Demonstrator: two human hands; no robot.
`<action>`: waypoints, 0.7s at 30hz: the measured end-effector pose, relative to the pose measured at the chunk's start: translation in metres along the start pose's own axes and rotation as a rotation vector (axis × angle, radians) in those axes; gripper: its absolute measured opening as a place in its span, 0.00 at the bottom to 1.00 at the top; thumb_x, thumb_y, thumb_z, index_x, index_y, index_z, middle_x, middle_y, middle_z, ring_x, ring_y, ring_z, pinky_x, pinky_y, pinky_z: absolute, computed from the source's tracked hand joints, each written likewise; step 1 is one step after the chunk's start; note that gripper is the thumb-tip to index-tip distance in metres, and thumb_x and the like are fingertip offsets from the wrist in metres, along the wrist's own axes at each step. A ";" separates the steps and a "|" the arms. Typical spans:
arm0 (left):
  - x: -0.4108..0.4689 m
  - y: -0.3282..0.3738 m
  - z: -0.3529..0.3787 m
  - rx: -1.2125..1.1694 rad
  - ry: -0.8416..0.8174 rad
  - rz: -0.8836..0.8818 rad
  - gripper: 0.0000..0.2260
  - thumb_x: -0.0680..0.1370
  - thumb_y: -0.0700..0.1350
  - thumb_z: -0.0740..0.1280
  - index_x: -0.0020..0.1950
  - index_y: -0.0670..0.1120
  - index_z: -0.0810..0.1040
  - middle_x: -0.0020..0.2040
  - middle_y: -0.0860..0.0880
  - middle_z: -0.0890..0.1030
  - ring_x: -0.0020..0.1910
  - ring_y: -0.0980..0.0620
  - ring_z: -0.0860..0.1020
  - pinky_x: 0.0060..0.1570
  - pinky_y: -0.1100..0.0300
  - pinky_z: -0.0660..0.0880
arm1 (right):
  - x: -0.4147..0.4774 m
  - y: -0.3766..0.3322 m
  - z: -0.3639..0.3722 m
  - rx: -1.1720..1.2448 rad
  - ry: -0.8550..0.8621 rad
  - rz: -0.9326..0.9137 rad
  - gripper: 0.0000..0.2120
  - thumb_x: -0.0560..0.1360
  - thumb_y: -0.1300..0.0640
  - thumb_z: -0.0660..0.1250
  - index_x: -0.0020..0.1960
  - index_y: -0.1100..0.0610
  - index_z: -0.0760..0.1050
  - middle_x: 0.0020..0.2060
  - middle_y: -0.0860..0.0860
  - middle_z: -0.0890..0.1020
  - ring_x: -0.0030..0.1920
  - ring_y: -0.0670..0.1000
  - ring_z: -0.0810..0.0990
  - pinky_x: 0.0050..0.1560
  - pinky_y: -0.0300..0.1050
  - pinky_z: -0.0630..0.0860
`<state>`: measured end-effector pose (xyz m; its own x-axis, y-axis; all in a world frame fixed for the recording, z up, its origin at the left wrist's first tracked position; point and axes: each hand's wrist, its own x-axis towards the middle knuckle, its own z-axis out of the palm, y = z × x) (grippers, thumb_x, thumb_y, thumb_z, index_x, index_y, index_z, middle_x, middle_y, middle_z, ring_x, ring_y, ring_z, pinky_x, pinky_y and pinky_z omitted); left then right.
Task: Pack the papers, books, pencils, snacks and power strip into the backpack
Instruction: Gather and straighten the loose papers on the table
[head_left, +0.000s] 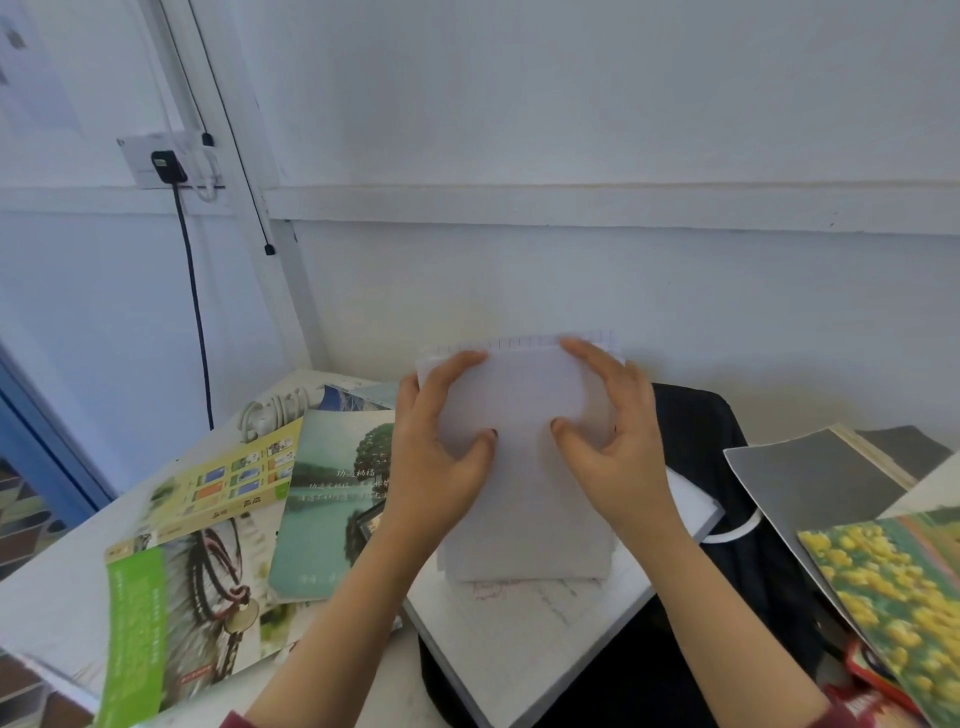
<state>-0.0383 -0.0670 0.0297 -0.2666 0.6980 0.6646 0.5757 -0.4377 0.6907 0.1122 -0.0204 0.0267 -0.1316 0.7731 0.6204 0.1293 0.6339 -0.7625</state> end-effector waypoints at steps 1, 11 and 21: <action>0.000 0.001 -0.001 0.013 -0.016 0.026 0.30 0.66 0.35 0.67 0.63 0.59 0.69 0.59 0.48 0.72 0.57 0.68 0.68 0.54 0.78 0.61 | 0.002 -0.002 -0.002 -0.028 0.000 -0.042 0.31 0.69 0.68 0.66 0.67 0.45 0.68 0.59 0.51 0.69 0.61 0.37 0.66 0.58 0.22 0.61; -0.004 -0.005 -0.003 0.082 -0.047 0.080 0.33 0.67 0.37 0.69 0.69 0.56 0.64 0.62 0.54 0.71 0.59 0.67 0.66 0.56 0.78 0.60 | -0.003 0.000 -0.010 -0.178 0.004 -0.131 0.27 0.70 0.64 0.66 0.67 0.48 0.69 0.54 0.51 0.72 0.54 0.35 0.68 0.54 0.23 0.63; -0.006 0.000 0.000 0.121 0.121 0.167 0.29 0.68 0.34 0.71 0.63 0.54 0.68 0.58 0.62 0.70 0.59 0.70 0.68 0.58 0.76 0.61 | 0.000 -0.006 -0.010 -0.239 0.058 -0.243 0.27 0.69 0.72 0.67 0.65 0.55 0.68 0.56 0.50 0.72 0.58 0.33 0.67 0.61 0.25 0.61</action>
<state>-0.0366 -0.0708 0.0259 -0.2462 0.5455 0.8012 0.7063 -0.4651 0.5337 0.1208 -0.0241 0.0330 -0.1315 0.5947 0.7931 0.3283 0.7810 -0.5312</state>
